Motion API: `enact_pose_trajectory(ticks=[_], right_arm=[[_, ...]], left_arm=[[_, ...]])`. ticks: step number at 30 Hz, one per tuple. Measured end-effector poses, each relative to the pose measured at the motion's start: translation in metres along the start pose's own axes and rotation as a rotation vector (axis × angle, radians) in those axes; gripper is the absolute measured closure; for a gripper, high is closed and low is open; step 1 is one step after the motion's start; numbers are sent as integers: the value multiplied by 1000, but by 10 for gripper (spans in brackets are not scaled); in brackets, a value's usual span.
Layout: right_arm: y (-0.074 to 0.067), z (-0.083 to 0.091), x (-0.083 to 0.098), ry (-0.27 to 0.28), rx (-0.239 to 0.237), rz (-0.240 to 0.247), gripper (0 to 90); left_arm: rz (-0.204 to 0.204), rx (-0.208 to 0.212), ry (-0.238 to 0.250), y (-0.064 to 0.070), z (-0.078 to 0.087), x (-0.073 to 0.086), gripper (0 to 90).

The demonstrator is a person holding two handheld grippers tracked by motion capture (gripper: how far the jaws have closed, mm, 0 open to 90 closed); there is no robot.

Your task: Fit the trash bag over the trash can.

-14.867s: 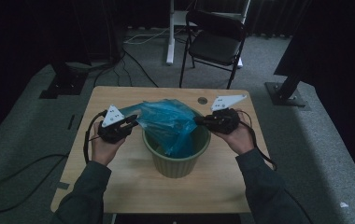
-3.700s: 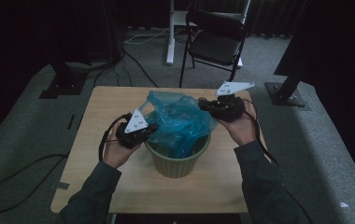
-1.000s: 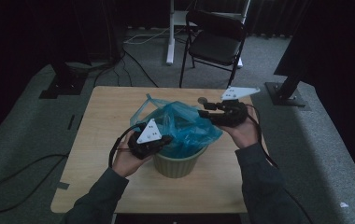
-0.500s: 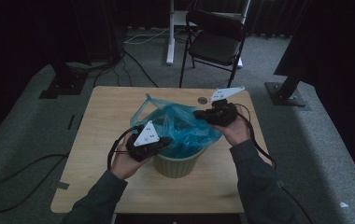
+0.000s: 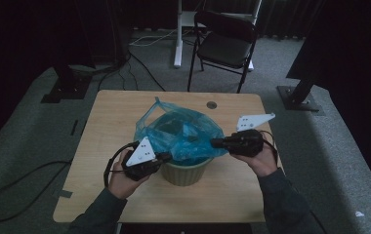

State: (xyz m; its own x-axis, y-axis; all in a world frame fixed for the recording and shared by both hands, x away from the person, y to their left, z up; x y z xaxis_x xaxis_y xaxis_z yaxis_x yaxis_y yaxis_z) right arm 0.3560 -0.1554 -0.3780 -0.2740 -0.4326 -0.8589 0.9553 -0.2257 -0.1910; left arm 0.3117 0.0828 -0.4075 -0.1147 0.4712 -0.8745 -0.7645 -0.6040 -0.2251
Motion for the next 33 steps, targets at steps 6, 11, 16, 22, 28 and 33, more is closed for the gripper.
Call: enact_pose_trajectory(ticks=[6,11,16,22,28,33], right_arm=[[-9,3,19,-13,-33,-16,900],[-15,4,26,-26,-49,-11,900],[-19,2,36,-63,-66,-5,900],[-14,-4,55,-130,-80,-30,900],[-6,-13,66,-184,-45,-48,900],[7,-12,73,-209,23,-78,900]], left_arm=[[8,5,31,6,17,2,880],[8,14,23,11,22,8,885],[14,40,-3,14,18,22,885],[10,69,-30,20,11,34,884],[-6,56,-85,20,-3,47,882],[34,42,-114,10,-8,60,874]])
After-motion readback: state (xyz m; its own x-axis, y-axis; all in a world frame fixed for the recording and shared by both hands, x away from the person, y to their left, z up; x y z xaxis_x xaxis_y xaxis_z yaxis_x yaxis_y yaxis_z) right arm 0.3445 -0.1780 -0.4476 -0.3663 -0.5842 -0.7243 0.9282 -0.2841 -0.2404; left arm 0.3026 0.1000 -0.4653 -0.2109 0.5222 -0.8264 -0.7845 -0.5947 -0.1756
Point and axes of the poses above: each handheld gripper's, and its own axes: z roughly backward along the jaws, x roughly out of its underside, y roughly to its right, the point moved 6 cm from there along -z, roughly forward along the jaws, and after that the axes turned 10 degrees about -x, right-handed, at the moved point
